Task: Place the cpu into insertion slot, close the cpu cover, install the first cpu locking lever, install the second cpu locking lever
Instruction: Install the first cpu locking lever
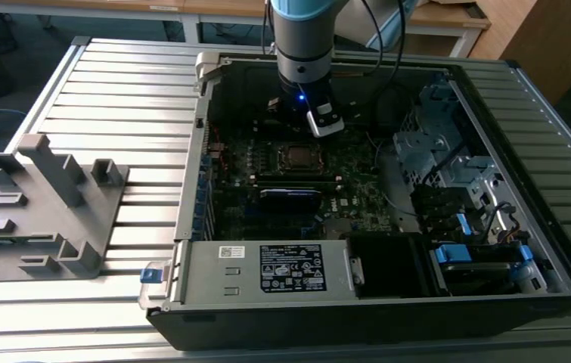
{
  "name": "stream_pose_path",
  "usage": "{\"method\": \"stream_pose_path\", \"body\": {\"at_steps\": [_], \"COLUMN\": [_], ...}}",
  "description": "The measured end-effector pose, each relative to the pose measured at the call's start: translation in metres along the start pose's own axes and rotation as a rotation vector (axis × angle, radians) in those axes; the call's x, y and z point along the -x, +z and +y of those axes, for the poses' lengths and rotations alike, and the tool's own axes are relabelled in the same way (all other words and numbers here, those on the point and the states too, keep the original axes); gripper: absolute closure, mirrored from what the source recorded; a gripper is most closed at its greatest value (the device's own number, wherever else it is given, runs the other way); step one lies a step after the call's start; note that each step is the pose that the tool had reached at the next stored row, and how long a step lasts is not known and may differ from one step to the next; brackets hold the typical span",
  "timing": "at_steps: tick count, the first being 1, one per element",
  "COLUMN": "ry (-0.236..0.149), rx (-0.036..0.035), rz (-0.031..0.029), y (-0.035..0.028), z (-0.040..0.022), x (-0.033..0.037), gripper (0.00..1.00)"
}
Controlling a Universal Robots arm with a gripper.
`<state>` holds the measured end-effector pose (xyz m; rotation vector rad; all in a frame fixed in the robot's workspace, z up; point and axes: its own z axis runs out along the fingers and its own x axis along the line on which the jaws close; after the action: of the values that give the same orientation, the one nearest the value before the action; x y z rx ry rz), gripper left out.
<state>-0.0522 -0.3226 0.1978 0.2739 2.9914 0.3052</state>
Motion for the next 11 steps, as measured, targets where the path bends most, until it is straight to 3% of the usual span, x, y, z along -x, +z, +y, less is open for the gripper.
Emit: {"method": "stream_pose_path", "body": {"at_steps": [1, 3, 11], "ry": [-0.001, -0.002, -0.002], "rx": [0.0012, 0.0023, 0.0024], "rz": [-0.0057, -0.0104, -0.0114], "y": [0.0001, 0.0003, 0.0007], "z": [0.0, 0.0001, -0.0004], "x": [0.0, 0.0001, -0.0014], "gripper": [0.89, 0.89, 0.89]}}
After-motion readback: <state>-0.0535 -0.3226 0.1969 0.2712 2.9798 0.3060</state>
